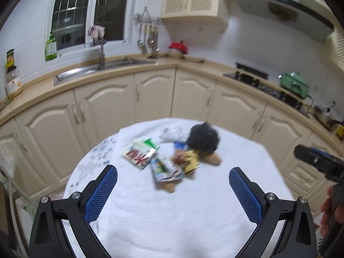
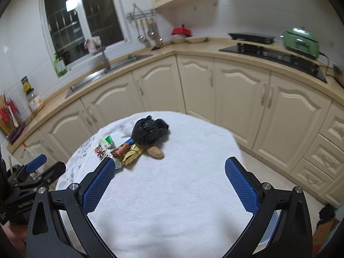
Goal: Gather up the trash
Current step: 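Move both tools back over the table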
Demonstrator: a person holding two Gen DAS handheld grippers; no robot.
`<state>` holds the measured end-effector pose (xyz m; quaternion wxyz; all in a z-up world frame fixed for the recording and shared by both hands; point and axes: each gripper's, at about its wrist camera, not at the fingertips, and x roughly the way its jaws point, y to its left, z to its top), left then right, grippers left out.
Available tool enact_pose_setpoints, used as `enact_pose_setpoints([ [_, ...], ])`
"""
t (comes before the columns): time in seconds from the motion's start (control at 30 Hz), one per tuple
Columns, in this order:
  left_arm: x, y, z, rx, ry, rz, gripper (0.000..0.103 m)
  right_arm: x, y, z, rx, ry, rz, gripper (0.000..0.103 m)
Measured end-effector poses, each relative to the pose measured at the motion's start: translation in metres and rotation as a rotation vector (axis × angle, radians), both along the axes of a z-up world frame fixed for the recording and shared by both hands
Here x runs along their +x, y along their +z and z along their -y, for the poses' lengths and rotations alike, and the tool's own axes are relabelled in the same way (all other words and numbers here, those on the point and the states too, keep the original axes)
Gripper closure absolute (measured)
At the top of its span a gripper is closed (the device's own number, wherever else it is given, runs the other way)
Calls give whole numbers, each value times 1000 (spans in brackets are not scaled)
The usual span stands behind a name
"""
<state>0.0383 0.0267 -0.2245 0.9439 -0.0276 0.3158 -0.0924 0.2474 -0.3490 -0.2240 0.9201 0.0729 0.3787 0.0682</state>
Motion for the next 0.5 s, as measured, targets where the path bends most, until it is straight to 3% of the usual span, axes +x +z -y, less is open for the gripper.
enact_pose_setpoints([
  [0.27, 82, -16, 24, 31, 12, -113, 1, 40, -33, -22, -1, 70, -71, 0],
  [0.5, 160, -53, 29, 40, 27, -220, 1, 84, -60, -34, 2, 100, -126, 0],
])
